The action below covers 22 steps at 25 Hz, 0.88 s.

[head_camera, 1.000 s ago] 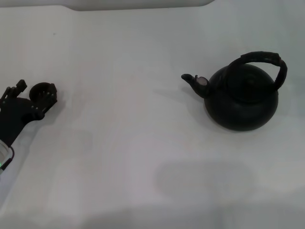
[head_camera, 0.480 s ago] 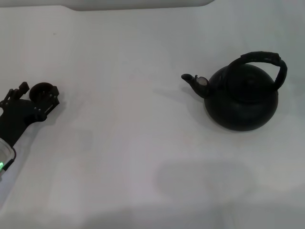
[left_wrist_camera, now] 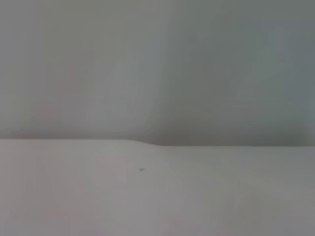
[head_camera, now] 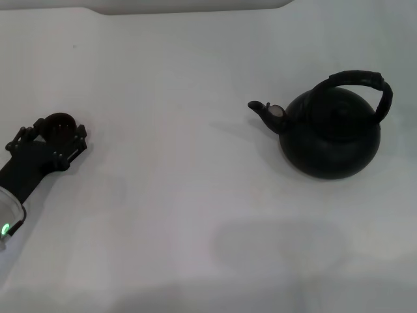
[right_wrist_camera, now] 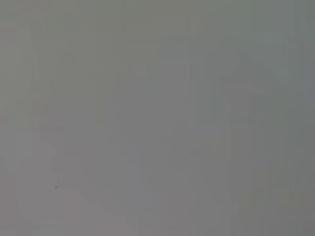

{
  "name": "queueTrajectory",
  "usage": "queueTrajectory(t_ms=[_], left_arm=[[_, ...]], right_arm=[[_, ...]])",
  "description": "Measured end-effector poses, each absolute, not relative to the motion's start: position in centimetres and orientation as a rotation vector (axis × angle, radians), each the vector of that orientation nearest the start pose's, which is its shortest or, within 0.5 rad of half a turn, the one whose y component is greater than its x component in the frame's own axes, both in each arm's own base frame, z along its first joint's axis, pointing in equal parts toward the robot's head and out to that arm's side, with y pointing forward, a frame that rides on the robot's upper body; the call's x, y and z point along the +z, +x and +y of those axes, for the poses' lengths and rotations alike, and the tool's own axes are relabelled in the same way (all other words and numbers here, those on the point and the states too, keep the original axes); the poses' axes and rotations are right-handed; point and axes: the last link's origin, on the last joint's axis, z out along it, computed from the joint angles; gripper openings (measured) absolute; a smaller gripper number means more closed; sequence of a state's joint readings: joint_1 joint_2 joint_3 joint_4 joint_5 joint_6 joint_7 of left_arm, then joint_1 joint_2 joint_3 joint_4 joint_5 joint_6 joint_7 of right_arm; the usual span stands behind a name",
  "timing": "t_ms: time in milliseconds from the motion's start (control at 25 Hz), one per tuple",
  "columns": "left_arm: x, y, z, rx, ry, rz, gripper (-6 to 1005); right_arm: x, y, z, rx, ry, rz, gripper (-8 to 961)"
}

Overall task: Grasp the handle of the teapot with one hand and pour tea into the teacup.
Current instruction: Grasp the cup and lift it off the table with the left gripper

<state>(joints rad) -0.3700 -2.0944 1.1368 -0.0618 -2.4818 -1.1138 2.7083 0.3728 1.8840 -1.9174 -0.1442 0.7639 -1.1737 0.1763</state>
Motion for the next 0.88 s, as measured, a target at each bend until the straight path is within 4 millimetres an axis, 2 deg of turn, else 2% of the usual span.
queueTrajectory(t_ms=[360, 880], left_arm=[[-5.95, -37.33, 26.7, -0.552, -1.884, -0.834, 862], [-6.02, -37.44, 26.62, -0.544, -1.887, -0.839, 757]], right_arm=[[12.52, 40.32, 32.45, 0.566, -1.246, 0.481, 865], [12.53, 40.29, 32.51, 0.567, -1.246, 0.48, 864]])
